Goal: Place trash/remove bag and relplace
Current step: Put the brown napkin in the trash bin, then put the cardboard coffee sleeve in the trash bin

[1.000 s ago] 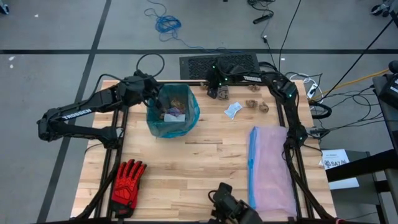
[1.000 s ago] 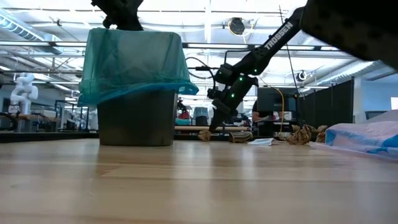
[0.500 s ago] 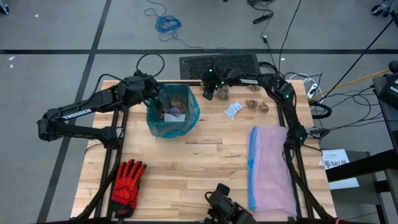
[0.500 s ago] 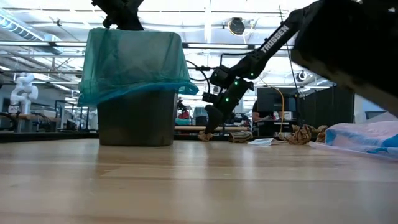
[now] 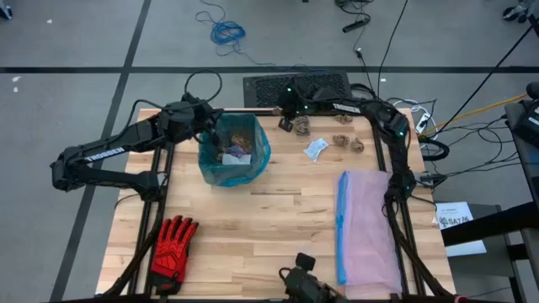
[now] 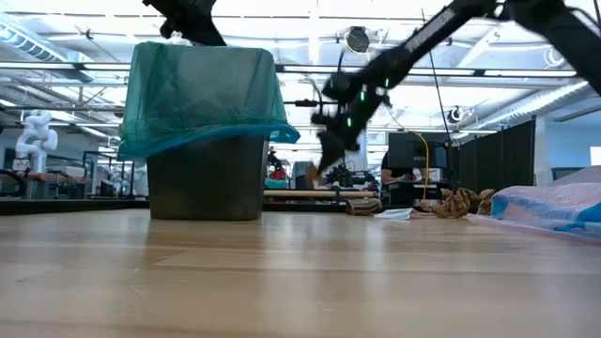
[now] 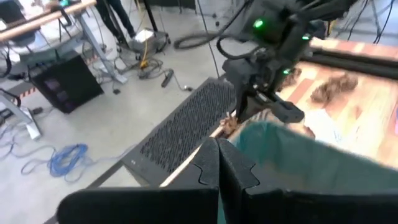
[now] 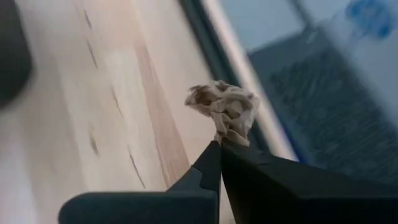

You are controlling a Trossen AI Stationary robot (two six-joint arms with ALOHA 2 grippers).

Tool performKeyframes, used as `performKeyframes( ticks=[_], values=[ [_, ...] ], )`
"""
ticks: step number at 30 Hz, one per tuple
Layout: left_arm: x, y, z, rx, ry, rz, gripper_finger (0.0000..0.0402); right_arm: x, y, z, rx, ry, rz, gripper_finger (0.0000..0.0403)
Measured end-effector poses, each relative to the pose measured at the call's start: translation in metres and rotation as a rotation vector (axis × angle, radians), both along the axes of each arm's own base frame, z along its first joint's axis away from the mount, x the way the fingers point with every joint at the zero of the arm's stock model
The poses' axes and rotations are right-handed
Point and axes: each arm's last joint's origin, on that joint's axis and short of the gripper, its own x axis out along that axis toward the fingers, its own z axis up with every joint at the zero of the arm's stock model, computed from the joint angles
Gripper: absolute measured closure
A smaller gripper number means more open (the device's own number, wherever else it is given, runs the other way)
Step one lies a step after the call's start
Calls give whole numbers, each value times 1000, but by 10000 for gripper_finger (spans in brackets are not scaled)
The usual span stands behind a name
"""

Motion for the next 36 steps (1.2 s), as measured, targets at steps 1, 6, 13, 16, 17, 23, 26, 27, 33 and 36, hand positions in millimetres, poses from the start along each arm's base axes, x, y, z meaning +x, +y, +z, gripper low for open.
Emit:
performKeyframes(
  ticks=[1,6,13,16,17,23,26,27,33,36],
  values=[
    [1,0,2,12,-12,-2,402,1,8,13,-33,-14,13,402],
    [2,3,9,71,-56,-3,402,4,56,78,-136,-138,126,403],
    [-1,8,10,90,-51,20,402,12,128,127,-222,-261,316,403],
    [-1,9,10,89,-49,17,402,22,154,132,-253,-312,395,403],
    [0,8,10,87,-49,12,402,27,162,130,-258,-318,422,403],
    [0,8,9,82,-51,-2,402,53,190,113,-274,-348,507,389],
    [0,8,9,83,-52,-3,402,60,193,104,-272,-334,523,350],
    [0,8,10,83,-53,-3,402,61,194,102,-269,-331,524,333],
    [0,8,9,82,-51,-3,402,57,193,104,-266,-301,474,218],
    [0,8,9,79,-46,-4,402,32,189,115,-309,-145,358,183]
  ],
)
